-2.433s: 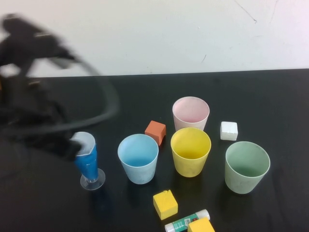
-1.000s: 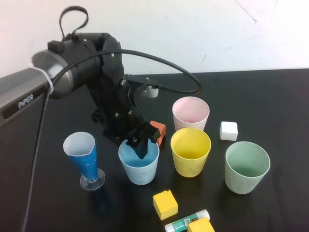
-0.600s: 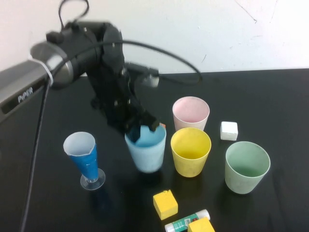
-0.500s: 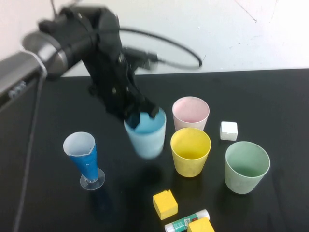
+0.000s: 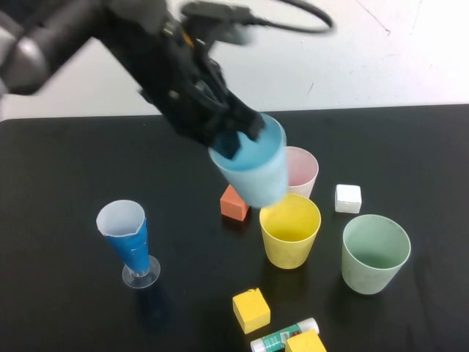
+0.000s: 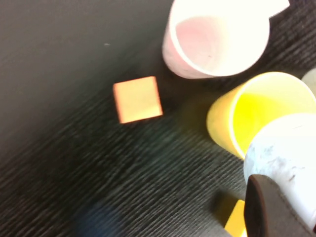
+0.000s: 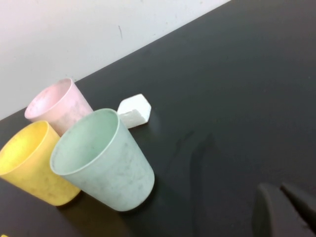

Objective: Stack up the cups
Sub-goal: Place the blue cup on the yellow cup, then pick up the pink cup

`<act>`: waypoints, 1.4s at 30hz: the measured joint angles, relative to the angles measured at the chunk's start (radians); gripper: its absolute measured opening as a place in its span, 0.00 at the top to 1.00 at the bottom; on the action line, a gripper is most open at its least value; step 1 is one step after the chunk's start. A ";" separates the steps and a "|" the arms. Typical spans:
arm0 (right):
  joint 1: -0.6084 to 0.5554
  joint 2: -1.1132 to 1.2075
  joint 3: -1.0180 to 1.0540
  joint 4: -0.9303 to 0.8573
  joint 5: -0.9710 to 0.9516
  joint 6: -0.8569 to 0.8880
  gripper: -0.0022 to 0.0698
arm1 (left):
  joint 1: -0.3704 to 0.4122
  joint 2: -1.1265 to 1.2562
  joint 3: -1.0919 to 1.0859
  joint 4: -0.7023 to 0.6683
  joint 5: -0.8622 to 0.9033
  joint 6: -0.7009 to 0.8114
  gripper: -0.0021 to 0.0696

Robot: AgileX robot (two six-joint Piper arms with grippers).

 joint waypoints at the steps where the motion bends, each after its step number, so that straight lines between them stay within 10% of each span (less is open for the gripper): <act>1: 0.000 0.000 0.000 0.000 0.000 -0.002 0.96 | -0.012 0.011 0.000 0.002 0.000 0.000 0.96; 12: 0.000 0.000 0.000 0.004 -0.004 -0.002 0.96 | -0.064 0.146 0.000 -0.002 -0.053 0.015 0.93; 22: 0.000 0.000 0.000 0.015 -0.032 -0.018 0.96 | -0.064 0.169 0.000 0.026 -0.132 0.019 0.49; 31: 0.000 0.034 -0.141 0.045 0.006 -0.217 0.96 | -0.064 -0.059 0.000 0.281 -0.189 0.017 0.91; 42: 0.000 0.628 -0.576 0.043 0.248 -0.596 0.96 | -0.064 -0.448 0.340 0.362 -0.303 -0.011 0.97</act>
